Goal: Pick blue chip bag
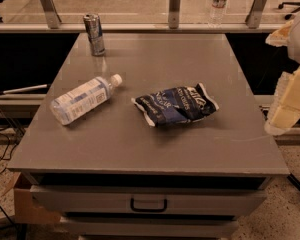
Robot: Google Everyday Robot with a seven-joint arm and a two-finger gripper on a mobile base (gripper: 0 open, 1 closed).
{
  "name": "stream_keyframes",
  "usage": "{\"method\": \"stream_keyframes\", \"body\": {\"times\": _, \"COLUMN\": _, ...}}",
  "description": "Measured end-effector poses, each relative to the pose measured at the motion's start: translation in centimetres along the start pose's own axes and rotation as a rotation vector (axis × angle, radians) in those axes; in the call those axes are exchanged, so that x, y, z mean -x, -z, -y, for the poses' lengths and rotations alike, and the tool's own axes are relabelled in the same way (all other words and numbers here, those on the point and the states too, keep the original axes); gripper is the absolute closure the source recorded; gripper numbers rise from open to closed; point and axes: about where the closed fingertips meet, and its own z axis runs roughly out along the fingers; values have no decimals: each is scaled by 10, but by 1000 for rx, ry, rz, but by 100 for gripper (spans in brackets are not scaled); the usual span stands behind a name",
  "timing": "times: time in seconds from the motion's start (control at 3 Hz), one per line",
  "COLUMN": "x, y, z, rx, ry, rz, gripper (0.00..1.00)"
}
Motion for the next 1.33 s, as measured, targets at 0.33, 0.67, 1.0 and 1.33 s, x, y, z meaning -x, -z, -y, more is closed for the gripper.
{"method": "stream_keyframes", "body": {"times": 0.33, "x": 0, "y": 0, "z": 0, "rx": 0, "ry": 0, "rz": 0, "gripper": 0}}
{"method": "stream_keyframes", "body": {"times": 0.67, "x": 14, "y": -20, "z": 12, "rx": 31, "ry": 36, "rz": 65, "gripper": 0}}
{"method": "stream_keyframes", "body": {"times": 1.0, "x": 51, "y": -76, "z": 22, "rx": 119, "ry": 70, "rz": 205, "gripper": 0}}
{"method": "stream_keyframes", "body": {"times": 1.33, "x": 86, "y": -123, "z": 18, "rx": 183, "ry": 101, "rz": 281, "gripper": 0}}
